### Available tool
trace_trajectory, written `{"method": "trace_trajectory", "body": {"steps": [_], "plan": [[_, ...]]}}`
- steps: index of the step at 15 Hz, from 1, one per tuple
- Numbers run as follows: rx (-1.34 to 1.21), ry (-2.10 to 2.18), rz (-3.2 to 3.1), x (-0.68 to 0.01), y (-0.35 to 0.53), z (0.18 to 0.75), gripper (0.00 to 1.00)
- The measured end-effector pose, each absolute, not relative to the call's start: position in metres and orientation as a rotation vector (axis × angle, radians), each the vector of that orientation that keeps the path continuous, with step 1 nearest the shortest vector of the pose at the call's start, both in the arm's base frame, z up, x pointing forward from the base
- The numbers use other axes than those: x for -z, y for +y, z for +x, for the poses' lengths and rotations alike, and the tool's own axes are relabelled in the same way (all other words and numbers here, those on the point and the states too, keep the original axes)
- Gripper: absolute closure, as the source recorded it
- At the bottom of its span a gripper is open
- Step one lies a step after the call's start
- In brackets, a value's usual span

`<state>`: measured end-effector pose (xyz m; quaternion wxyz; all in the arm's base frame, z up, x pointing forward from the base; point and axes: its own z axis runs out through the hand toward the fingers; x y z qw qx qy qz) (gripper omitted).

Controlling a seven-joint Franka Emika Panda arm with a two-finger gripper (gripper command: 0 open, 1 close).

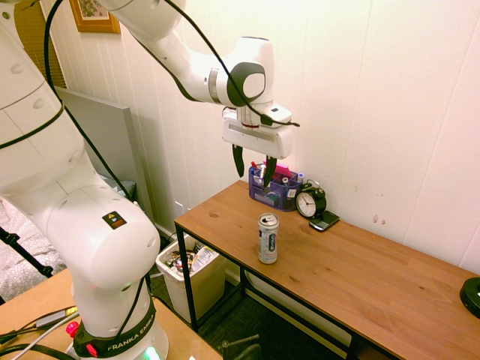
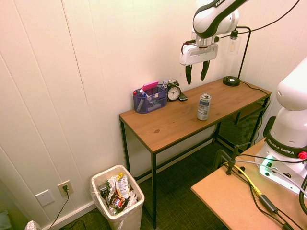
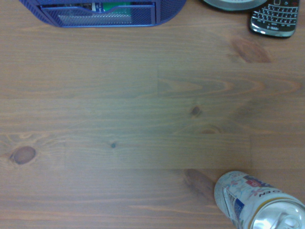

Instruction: Throw the can in the trash bin

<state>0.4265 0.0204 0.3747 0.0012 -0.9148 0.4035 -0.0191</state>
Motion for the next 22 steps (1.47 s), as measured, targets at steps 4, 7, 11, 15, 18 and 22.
{"method": "trace_trajectory", "body": {"steps": [4,7,11,15,18,22], "plan": [[0.035,1.332,-2.822,-0.372,0.004,0.426,0.0],[0.0,1.389,-2.791,-0.358,-0.034,0.421,0.0],[-0.06,1.398,-2.83,-0.337,-0.048,0.412,0.0],[-0.16,1.393,-2.869,-0.292,-0.042,0.415,0.0],[-0.213,1.427,-2.869,-0.262,-0.04,0.422,0.0],[-0.239,1.478,-2.855,-0.246,-0.042,0.443,1.0]]}}
